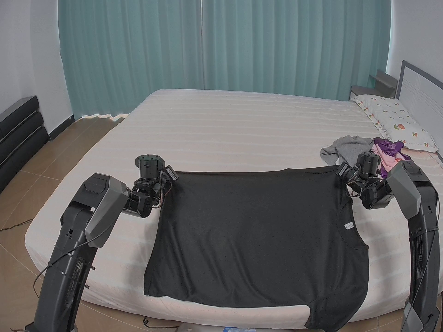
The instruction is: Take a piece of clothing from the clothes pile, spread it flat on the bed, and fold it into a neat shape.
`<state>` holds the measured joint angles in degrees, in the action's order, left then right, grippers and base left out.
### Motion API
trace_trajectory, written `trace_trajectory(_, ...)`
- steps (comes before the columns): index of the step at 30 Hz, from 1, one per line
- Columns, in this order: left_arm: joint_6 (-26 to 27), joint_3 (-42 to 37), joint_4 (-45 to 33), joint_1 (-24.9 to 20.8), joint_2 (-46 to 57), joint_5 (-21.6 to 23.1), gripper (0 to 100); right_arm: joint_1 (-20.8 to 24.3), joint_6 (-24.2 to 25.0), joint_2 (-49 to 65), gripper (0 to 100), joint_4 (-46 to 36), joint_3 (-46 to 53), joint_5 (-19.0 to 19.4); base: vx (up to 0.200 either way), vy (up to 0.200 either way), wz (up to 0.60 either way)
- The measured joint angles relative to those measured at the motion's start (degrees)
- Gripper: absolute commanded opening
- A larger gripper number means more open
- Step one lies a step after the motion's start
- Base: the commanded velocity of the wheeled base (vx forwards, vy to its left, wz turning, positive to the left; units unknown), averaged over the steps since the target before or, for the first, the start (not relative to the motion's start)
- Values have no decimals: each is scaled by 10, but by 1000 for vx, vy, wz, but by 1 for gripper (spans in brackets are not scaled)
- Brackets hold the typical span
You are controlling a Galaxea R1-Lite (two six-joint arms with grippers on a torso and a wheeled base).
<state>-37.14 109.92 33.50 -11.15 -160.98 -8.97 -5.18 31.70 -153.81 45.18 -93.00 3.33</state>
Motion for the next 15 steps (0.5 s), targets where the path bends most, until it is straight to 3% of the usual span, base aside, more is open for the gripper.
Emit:
trace_trajectory(1, 0, 2, 0, 0, -4, 0, 0, 0, 0, -4, 0, 1, 0, 0, 0, 0, 0)
trace_trajectory(2, 0, 3, 0, 0, -8, 0, 0, 1, 0, -8, 100, 1, 0, 0, 0, 0, 0)
trace_trajectory(3, 0, 4, -1, -1, -11, 0, 0, 1, 0, -10, 100, 1, 0, 0, 0, 0, 0)
trace_trajectory(4, 0, 4, -1, -2, -14, 0, 100, 1, 0, -14, 100, 1, 1, 0, 0, 0, 0)
trace_trajectory(15, -1, -2, -2, -4, -28, -13, 100, 11, 4, -23, 100, 17, 50, 3, 0, 0, 0)
